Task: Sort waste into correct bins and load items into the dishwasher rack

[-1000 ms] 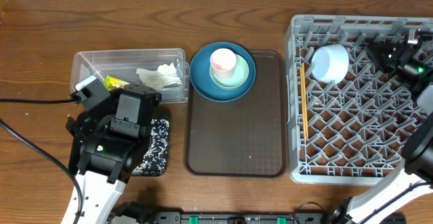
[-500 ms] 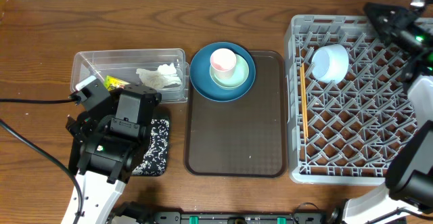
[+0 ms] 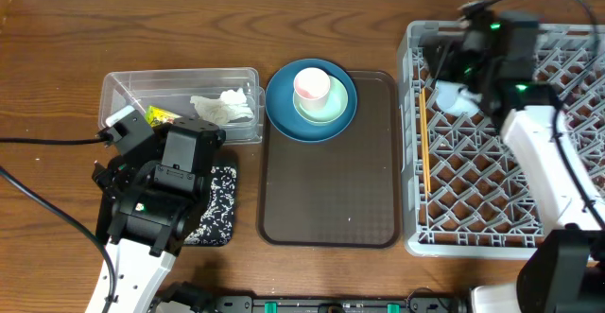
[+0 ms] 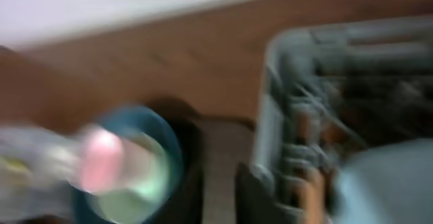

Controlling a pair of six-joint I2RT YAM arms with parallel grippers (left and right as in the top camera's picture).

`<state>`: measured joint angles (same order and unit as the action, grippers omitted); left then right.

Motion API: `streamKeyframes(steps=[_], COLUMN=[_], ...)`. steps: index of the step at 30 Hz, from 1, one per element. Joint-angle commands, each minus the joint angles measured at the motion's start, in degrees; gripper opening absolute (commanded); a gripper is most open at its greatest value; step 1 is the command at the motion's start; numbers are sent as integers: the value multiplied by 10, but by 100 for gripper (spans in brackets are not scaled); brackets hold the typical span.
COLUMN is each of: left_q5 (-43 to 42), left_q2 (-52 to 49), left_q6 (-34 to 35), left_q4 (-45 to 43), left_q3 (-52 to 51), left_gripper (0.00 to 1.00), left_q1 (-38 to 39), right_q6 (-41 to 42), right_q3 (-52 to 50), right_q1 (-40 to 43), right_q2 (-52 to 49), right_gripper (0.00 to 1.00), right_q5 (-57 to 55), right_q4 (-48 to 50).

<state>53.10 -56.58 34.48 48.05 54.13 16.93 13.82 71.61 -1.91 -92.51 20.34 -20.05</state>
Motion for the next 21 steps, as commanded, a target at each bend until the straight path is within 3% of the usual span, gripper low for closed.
streamKeyframes(steps=[1, 5, 21], left_q5=[14, 14, 14], left_q2=[0, 0, 0], left_q6=[-3, -3, -3], left_q4=[1, 1, 1], left_q3=[9, 9, 9], left_gripper=[91, 91, 91], left_q1=[-2, -2, -2], right_q6=[-163, -163, -141], right_q3=[0, 0, 7], right_q1=[-28, -26, 80], right_q2=[-14, -15, -46], right_gripper=[1, 1, 1], right_q5=[-226, -324, -309], right_q4=[-47, -81, -169])
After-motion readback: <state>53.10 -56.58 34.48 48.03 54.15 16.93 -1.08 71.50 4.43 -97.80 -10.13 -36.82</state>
